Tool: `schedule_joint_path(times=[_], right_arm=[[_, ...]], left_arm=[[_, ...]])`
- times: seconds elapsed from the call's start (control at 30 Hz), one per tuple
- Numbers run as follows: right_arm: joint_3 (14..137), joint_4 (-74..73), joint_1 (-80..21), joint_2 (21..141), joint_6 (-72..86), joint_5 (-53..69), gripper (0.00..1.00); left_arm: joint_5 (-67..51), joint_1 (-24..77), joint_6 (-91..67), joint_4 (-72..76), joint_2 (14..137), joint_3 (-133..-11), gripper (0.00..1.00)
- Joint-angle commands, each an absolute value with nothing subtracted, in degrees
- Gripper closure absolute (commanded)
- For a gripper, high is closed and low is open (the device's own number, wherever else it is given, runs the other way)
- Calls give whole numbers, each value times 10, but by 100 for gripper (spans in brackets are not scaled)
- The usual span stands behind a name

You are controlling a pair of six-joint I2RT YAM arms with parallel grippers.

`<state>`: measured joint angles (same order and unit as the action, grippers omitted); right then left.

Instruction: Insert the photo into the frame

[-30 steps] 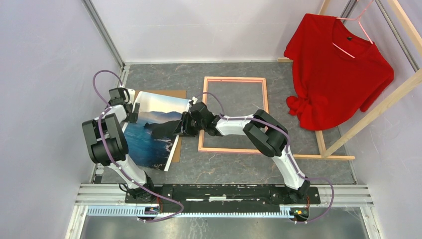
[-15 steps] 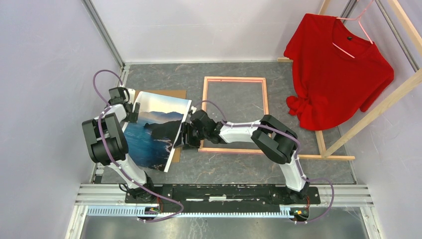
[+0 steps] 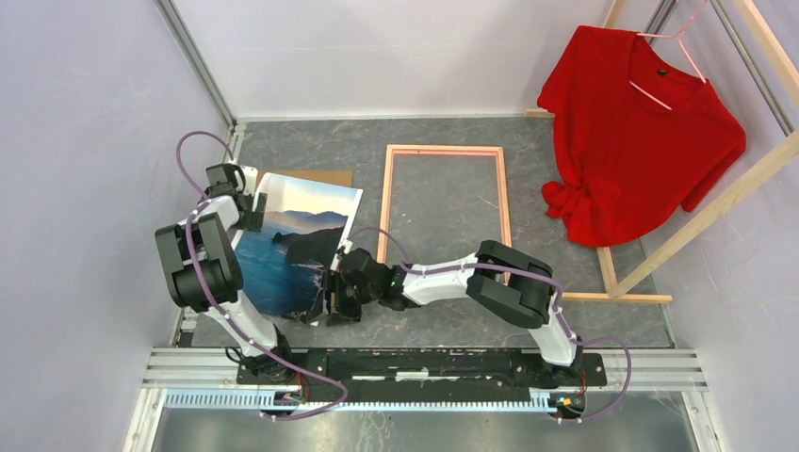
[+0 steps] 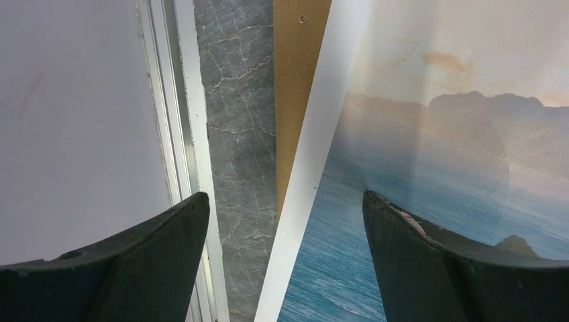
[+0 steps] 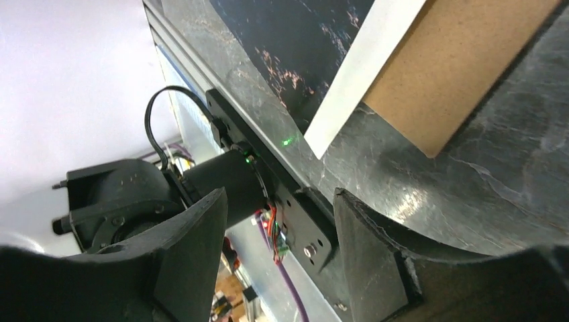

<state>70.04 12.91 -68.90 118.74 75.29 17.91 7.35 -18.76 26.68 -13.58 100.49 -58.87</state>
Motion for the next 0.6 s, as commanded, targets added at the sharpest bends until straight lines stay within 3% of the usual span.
schedule_joint_path(times=[0.0, 0.57], right_arm=[[734, 134, -707, 1207, 789, 99, 34], [711, 223, -732, 1245, 821, -26, 40]], left_arm=[[29, -177, 273, -223, 1021, -564, 9], [24, -177, 283, -228, 1016, -565, 9]])
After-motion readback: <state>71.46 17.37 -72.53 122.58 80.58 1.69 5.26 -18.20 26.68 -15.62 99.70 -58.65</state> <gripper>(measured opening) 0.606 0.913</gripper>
